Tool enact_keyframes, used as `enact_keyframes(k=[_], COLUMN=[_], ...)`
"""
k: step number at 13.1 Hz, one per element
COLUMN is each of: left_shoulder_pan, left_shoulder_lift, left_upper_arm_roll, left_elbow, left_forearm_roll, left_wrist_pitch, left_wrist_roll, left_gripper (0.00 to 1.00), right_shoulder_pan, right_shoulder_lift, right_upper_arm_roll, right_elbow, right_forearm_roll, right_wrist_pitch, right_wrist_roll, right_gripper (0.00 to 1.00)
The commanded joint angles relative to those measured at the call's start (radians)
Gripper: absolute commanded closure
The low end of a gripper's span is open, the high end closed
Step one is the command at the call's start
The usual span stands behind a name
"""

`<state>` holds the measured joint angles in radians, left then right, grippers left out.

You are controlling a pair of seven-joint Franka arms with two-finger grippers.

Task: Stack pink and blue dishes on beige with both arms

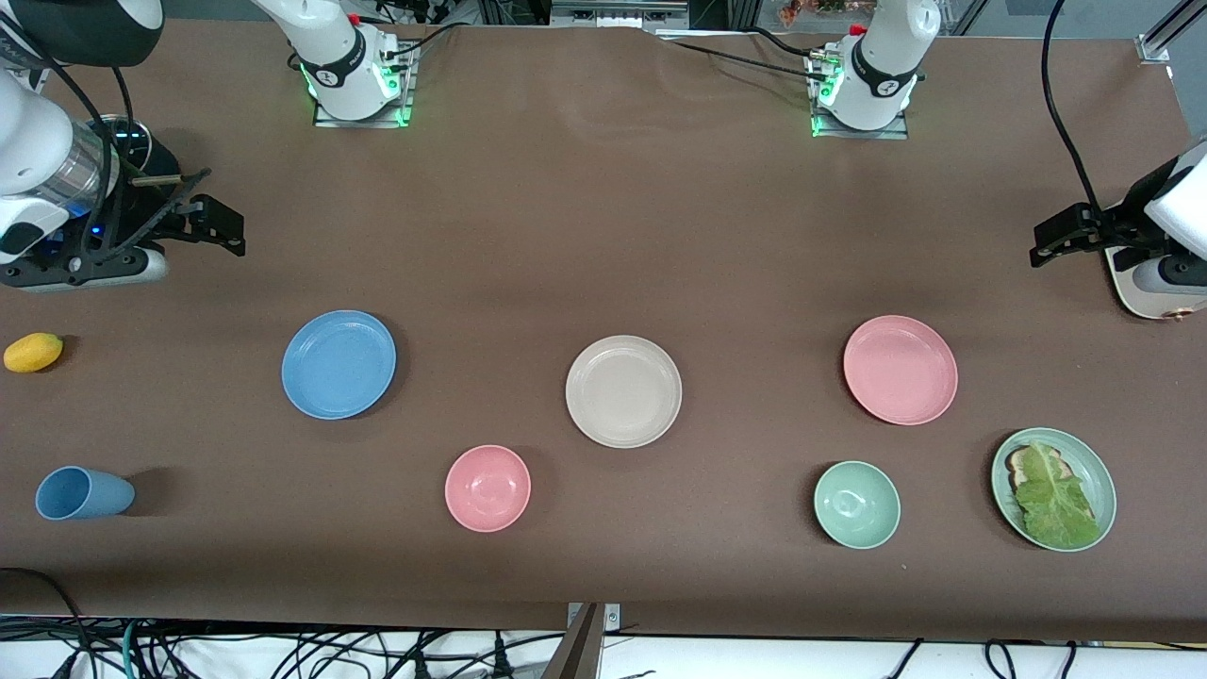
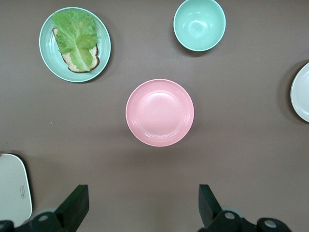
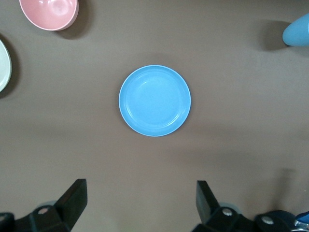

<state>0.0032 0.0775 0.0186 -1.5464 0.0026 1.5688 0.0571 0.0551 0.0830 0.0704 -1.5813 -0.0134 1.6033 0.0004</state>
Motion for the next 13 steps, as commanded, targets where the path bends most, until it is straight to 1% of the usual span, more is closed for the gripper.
enact_keyframes(k=[1, 13], left_shoulder_pan=[0.003, -0.005], left_shoulder_lift=[0.004, 0.004], left_upper_arm_roll=[-0.003, -0.003], left_elbow=[0.008, 0.006], left_forearm_roll=[-0.012, -0.009], left_wrist_pitch=[0.005, 0.005], left_wrist_roll=[0.010, 0.010], left_gripper=[0.00, 0.00], right_shoulder_pan=[-0.003, -0.001], right_shoulder_lift=[-0.002, 0.004], right_upper_arm_roll=[0.003, 0.002], right_elbow=[0.003, 0.014], right_forearm_roll=[-0.005, -0.010], right_wrist_pitch=[-0.005, 0.000], right_wrist_roll=[0.013, 0.009], right_gripper=[0.00, 0.00])
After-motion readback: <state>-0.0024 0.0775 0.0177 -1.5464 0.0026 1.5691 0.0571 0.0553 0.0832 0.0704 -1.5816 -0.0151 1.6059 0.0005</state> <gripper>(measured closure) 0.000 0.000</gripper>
